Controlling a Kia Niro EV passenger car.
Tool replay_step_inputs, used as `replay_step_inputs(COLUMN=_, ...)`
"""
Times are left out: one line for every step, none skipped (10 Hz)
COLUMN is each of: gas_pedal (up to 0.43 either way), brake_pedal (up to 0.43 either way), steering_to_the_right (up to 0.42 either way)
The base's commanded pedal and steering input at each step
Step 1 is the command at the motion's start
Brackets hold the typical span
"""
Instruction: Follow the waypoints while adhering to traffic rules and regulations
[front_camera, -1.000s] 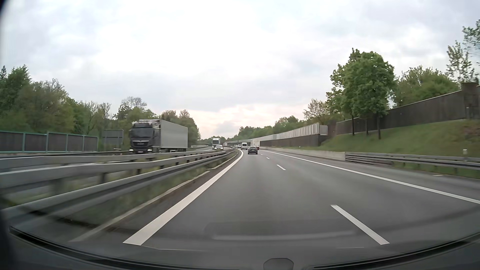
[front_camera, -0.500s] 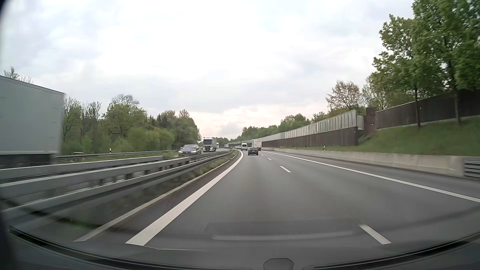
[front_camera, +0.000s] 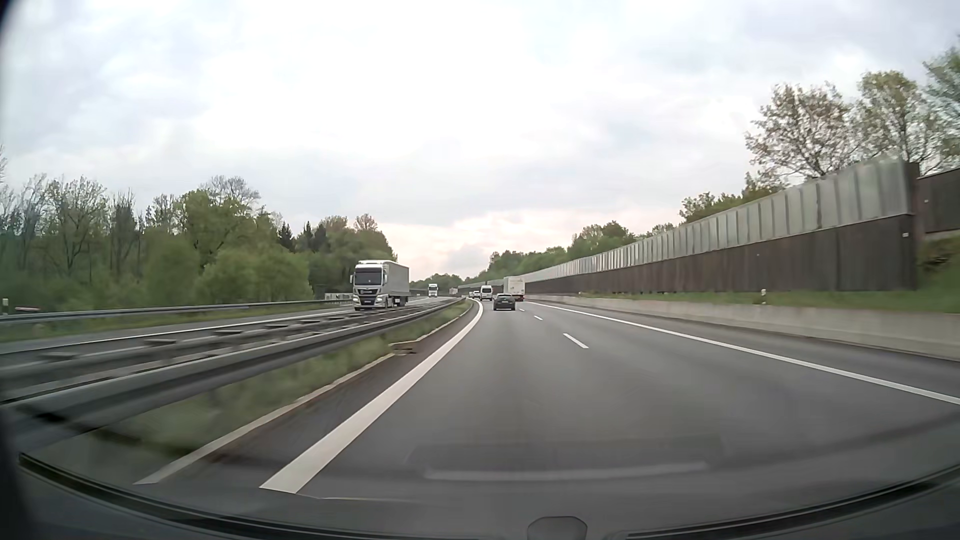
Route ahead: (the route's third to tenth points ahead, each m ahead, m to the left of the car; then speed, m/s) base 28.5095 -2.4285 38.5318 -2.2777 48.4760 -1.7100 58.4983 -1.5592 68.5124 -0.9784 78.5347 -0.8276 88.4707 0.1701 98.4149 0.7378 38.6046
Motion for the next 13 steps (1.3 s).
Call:
replay_step_inputs(gas_pedal=0.000, brake_pedal=0.000, steering_to_the_right=-0.006)
replay_step_inputs(gas_pedal=0.000, brake_pedal=0.000, steering_to_the_right=-0.006)
replay_step_inputs(gas_pedal=0.000, brake_pedal=0.000, steering_to_the_right=-0.006)
replay_step_inputs(gas_pedal=0.000, brake_pedal=0.000, steering_to_the_right=-0.007)
replay_step_inputs(gas_pedal=0.000, brake_pedal=0.000, steering_to_the_right=-0.007)
replay_step_inputs(gas_pedal=0.000, brake_pedal=0.000, steering_to_the_right=-0.006)
replay_step_inputs(gas_pedal=0.000, brake_pedal=0.000, steering_to_the_right=-0.007)
replay_step_inputs(gas_pedal=0.000, brake_pedal=0.000, steering_to_the_right=-0.007)
replay_step_inputs(gas_pedal=0.000, brake_pedal=0.000, steering_to_the_right=-0.008)
replay_step_inputs(gas_pedal=0.000, brake_pedal=0.000, steering_to_the_right=-0.008)
replay_step_inputs(gas_pedal=0.000, brake_pedal=0.000, steering_to_the_right=-0.008)
replay_step_inputs(gas_pedal=0.000, brake_pedal=0.000, steering_to_the_right=-0.008)
replay_step_inputs(gas_pedal=0.000, brake_pedal=0.000, steering_to_the_right=-0.008)
